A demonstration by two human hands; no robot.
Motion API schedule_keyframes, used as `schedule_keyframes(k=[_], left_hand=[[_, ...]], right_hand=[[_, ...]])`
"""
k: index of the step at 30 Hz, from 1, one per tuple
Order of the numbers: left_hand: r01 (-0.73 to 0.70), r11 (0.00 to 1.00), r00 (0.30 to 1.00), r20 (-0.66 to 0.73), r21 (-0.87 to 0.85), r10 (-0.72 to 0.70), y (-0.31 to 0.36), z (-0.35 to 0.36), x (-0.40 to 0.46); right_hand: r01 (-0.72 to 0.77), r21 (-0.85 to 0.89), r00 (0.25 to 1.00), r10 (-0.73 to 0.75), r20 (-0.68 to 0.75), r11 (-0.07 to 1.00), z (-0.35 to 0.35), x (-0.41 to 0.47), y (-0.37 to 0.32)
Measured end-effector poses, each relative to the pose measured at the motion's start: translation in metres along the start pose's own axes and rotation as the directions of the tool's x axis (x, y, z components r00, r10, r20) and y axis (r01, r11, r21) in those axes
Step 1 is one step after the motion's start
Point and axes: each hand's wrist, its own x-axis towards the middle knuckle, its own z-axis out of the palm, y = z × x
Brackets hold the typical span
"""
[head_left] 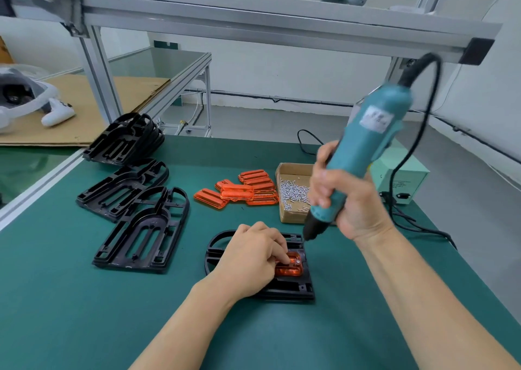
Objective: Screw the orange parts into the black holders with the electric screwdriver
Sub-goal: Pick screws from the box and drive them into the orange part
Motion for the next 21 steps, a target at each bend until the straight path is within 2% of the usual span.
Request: schedule_keyframes(k=[4,7,11,14,17,21], left_hand=[[0.004,1.000,1.000,0.008,-0.001,-0.004,0.002,-0.001,0.001],[-0.008,1.000,1.000,0.005,-0.006,0.008,0.004,-0.005,0.000],[-0.011,0.989,0.989,-0.146,-0.146,-0.010,0.008,-0.016,0.005],[0.045,0.967,0.969,-0.225,-0.250,-0.103,0.010,-0.026,0.030],[0.133,0.963,0.969,-0.175,-0.232,-0.176,0.013,-0.031,0.067],[0.192,0.976,0.979,-0.053,-0.100,-0.198,0.015,-0.019,0.113]], right_hand=[[0.112,0.069,0.986,-0.102,-0.129,0.991,-0.015,0.011,-0.026],[0.206,0.057,0.938,-0.181,-0.295,0.977,-0.023,0.003,-0.025],[0.297,0.031,0.820,-0.238,-0.521,0.954,-0.034,-0.016,-0.009],[0.309,0.010,0.764,-0.242,-0.598,0.951,-0.038,-0.030,0.001],[0.313,0.016,0.738,-0.233,-0.634,0.950,-0.037,-0.036,0.007],[0.328,0.022,0.714,-0.233,-0.660,0.944,-0.036,-0.035,0.010]])
